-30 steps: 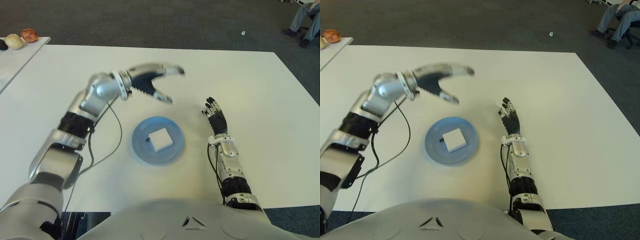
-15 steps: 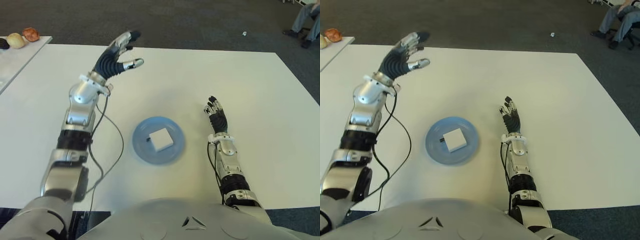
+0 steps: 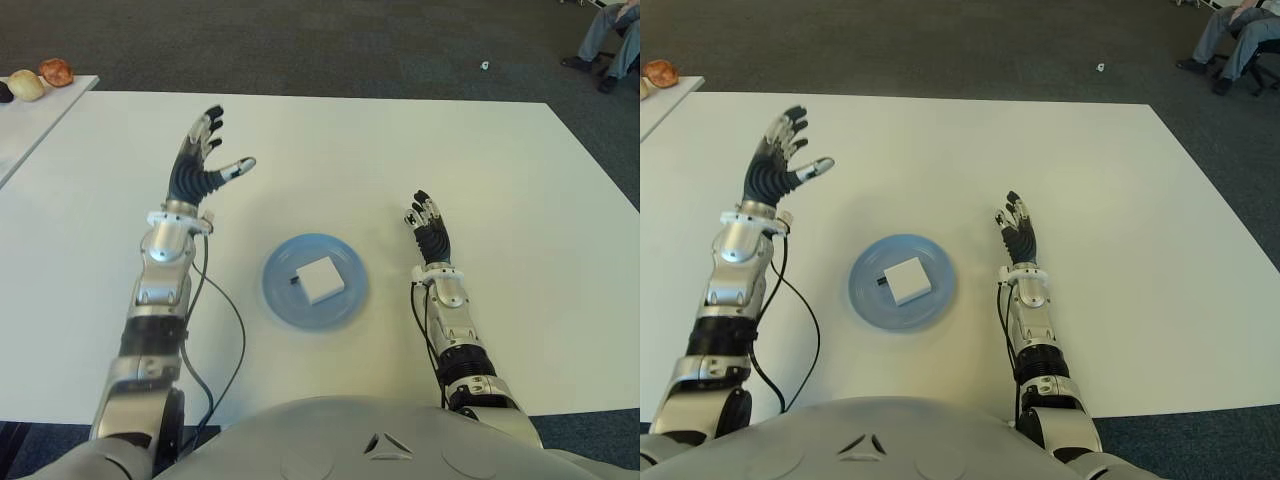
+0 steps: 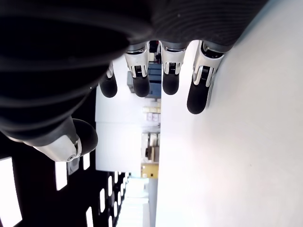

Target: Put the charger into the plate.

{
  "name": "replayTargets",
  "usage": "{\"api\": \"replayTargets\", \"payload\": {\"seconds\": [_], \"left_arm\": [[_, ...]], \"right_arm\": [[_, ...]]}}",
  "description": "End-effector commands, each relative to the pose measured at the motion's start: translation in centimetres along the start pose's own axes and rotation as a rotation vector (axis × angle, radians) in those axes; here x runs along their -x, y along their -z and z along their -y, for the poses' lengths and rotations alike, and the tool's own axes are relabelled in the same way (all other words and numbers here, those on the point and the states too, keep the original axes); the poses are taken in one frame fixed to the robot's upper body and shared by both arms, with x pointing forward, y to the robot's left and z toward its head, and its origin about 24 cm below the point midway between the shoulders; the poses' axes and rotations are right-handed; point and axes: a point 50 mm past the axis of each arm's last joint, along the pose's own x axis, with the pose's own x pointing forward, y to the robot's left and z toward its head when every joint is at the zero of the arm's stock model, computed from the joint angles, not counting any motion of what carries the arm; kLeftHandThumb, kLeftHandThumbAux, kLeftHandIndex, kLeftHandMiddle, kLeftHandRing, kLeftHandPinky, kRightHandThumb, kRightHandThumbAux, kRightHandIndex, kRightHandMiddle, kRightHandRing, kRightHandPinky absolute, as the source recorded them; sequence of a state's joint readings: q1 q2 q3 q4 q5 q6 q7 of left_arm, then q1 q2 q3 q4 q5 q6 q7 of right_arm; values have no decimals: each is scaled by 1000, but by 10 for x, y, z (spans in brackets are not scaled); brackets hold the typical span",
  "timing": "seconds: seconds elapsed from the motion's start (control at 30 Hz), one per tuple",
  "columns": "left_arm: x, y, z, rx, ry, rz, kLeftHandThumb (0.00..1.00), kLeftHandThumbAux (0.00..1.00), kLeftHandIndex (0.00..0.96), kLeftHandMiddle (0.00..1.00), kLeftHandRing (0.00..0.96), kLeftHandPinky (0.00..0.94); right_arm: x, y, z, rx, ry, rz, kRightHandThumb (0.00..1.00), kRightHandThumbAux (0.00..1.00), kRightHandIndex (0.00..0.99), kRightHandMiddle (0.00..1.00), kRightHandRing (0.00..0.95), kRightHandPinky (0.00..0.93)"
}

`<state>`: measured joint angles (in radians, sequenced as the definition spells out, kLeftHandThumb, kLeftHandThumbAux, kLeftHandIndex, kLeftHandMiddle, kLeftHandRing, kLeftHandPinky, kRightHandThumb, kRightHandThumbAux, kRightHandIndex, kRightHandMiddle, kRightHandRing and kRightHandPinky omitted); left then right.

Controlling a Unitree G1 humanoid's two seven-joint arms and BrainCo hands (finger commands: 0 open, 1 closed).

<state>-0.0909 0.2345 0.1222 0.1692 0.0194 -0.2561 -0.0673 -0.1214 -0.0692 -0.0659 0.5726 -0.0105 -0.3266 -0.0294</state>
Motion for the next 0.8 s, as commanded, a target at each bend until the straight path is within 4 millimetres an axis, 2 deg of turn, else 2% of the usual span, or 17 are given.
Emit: {"api": "replayTargets", "payload": {"seconds": [0.03,0.2,0.3,0.53,0.8], "left_arm": [[13,18,-1,51,-57,-90,6,716,3,20,12,12],[32,33,-2,101,-81,-144,0,704,0,20,6,8],[50,41,3,129,-97,-182,0,695,0,21,4,7],[77,45,17,136,-77,-238,0,673,0,16,0,3],[87,59,21,99,-7,-304,0,632,0,0,0,0]], "right_arm": [[19,37,-1,-1,-7,-194,0,519,0,8,0,0],[18,38,0,-2,-9,-194,0,536,0,5,0,0],[18,38,0,-6,-8,-186,0,540,0,5,0,0],[16,37,-1,-10,-7,-182,0,539,0,5,0,0],[15,37,-2,-8,-15,-183,0,544,0,4,0,0]]}}
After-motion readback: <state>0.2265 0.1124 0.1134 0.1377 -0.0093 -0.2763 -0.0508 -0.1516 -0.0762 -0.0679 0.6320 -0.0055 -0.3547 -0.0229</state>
